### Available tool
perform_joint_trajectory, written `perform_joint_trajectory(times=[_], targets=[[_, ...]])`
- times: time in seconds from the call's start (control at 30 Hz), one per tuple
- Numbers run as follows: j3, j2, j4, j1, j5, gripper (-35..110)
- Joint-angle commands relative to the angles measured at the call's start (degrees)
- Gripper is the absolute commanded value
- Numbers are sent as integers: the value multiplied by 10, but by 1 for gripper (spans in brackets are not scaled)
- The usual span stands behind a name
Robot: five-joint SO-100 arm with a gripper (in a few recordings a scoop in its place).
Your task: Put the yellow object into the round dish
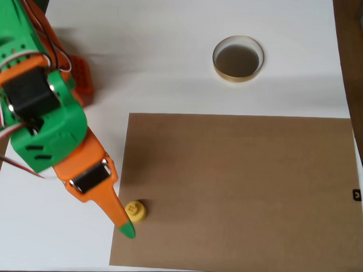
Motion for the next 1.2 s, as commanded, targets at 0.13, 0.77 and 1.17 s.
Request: perform_joint_trajectory(times=[0.13, 0.77, 1.17], targets=[[-115, -104, 35, -15, 4, 39], [-180, -248, 50, -38, 18, 31], [-186, -254, 48, -40, 21, 18]])
